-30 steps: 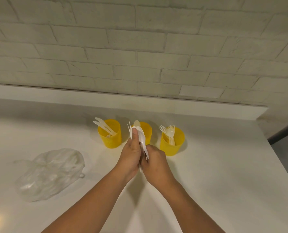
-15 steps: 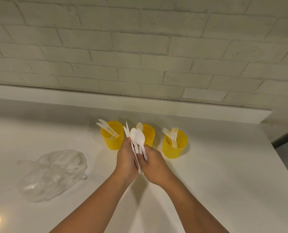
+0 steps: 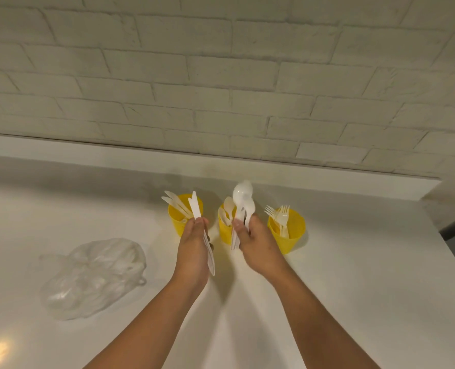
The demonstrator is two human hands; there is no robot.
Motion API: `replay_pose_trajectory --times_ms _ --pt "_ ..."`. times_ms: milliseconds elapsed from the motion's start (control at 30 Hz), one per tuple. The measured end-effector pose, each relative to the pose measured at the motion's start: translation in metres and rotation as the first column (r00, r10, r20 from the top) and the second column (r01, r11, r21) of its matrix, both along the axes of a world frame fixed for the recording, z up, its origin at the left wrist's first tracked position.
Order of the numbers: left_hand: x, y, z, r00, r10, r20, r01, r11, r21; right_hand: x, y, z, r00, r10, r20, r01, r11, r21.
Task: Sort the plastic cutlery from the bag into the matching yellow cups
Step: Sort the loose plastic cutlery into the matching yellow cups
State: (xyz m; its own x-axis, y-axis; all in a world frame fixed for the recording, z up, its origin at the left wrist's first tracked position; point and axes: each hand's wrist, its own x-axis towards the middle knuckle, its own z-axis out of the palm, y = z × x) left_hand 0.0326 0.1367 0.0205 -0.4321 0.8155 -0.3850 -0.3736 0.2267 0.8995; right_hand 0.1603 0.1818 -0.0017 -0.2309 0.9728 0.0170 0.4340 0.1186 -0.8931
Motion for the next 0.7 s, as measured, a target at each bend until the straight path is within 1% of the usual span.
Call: replay_pose_trajectory --times_ms 67,133,200,300,367,467,600,700 --pt "-0.006 0.0 0.001 0.999 -0.02 -0.041 0.02 1.0 0.006 -0.003 0.016 0.014 0.999 -0.033 -0.003 0.033 0.997 0.065" --pt "-0.011 0.001 0.001 0.995 -0.055 -0.089 0.057 0.998 0.021 -0.011 0.033 0.021 0.999 -0.044 0.008 0.043 0.994 0.098" --pt "-0.016 0.002 0.0 0.987 -0.096 -0.127 0.102 0.994 0.039 -0.02 0.046 0.021 0.998 -0.053 -0.028 0.056 0.994 0.095" --pt "-0.023 0.004 0.0 0.974 -0.157 -0.166 0.171 0.983 0.074 -0.029 0.058 0.012 0.993 -0.048 -0.111 0.054 0.997 0.049" --pt "-0.028 0.006 0.002 0.965 -0.167 -0.202 0.191 0.976 0.107 -0.032 0.062 0.003 0.994 -0.053 -0.1 0.055 0.998 0.016" --pt "-0.038 0.006 0.003 0.953 -0.152 -0.262 0.19 0.973 0.13 -0.037 0.063 -0.005 0.996 -0.073 -0.052 0.074 0.997 0.02" --pt "-0.049 0.008 0.003 0.955 -0.13 -0.266 0.166 0.979 0.118 -0.037 0.064 -0.007 0.984 -0.179 0.006 0.179 0.983 -0.024" --pt "-0.054 0.009 0.005 0.95 -0.117 -0.291 0.159 0.979 0.126 -0.037 0.064 -0.011 0.985 -0.17 0.024 0.171 0.985 -0.025"
